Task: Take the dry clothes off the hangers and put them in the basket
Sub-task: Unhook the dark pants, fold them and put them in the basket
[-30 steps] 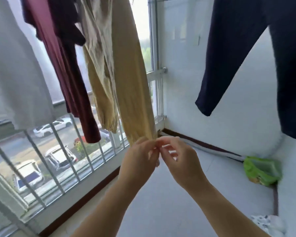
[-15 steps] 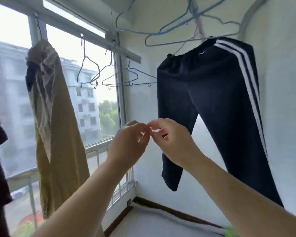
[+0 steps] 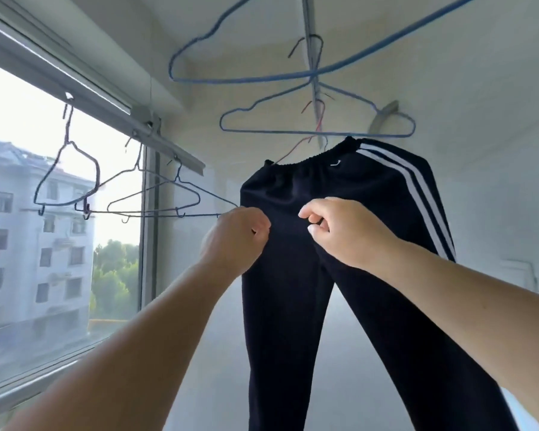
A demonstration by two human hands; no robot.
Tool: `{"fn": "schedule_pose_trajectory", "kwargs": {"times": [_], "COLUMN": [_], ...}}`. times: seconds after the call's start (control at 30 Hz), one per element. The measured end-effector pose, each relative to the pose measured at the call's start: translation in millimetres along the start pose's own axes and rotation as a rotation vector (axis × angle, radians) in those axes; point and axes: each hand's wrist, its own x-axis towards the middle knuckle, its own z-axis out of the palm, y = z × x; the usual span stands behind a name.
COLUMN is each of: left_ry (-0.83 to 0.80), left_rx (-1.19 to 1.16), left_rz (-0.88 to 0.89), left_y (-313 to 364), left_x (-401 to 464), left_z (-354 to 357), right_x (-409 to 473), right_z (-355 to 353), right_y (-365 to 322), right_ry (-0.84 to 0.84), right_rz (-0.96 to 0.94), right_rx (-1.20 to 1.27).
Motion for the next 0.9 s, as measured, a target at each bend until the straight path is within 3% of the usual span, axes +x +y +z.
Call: {"fn": "schedule_pose_trajectory", "kwargs": {"times": [0.43, 0.9], "left_ry": [-0.035, -0.13], "left_rx": [-0.084, 0.138], "left_rz": [0.148, 0.22], "left_y": [-71.3, -70.5], "left_x": [143.7, 224.9], "left_z": [49.4, 86.9], "right_x": [163.2, 234.8], "right_z": [48.6, 52.5], "right_y": [11.7, 37.0], "right_ry": [-0.033, -0.007], "right_rz": [0.081, 0.087], "right_rx": [-0.464, -0.801]}}
